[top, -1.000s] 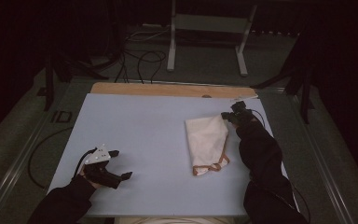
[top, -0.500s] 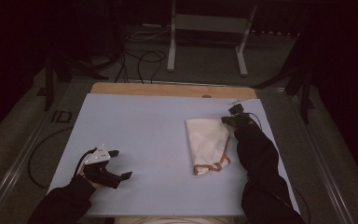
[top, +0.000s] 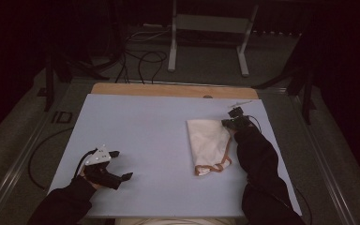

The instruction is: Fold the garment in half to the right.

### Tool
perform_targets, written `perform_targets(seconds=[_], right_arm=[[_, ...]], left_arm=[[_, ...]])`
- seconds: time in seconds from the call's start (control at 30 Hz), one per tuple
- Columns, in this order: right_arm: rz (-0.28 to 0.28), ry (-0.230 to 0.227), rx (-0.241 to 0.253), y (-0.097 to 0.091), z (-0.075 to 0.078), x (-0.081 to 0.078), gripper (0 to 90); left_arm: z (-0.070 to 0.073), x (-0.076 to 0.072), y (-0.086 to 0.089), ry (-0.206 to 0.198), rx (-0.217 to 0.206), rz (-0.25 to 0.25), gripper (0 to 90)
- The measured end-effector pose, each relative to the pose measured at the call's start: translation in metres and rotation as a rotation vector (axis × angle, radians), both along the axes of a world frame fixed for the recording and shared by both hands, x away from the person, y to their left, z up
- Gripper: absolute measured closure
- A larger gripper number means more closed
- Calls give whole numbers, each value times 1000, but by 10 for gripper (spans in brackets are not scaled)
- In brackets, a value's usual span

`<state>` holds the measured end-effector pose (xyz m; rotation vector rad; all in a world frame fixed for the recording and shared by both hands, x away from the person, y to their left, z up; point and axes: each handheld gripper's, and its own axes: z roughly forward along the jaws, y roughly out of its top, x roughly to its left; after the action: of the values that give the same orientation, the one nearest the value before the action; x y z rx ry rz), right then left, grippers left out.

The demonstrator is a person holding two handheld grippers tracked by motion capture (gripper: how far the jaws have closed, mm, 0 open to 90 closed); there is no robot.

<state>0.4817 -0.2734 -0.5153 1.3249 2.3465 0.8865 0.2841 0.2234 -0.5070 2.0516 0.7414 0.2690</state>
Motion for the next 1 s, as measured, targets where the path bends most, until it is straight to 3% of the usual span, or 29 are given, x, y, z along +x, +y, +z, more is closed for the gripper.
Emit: perform_targets(seconds=[0.37, 0.7, 0.87, 1.0], right_arm=[[2, 0, 7, 0, 3, -2, 794], [34, -29, 39, 12, 21, -6, 568], [82, -36, 57, 21, 29, -9, 496], [115, -24, 67, 30, 33, -12, 362]], left_arm=[[0, -1, 0, 0, 0, 0, 2], [1, -1, 0, -5, 2, -1, 2], [0, -1, 0, 2, 3, -2, 2], [0, -1, 0, 1, 5, -4, 2]])
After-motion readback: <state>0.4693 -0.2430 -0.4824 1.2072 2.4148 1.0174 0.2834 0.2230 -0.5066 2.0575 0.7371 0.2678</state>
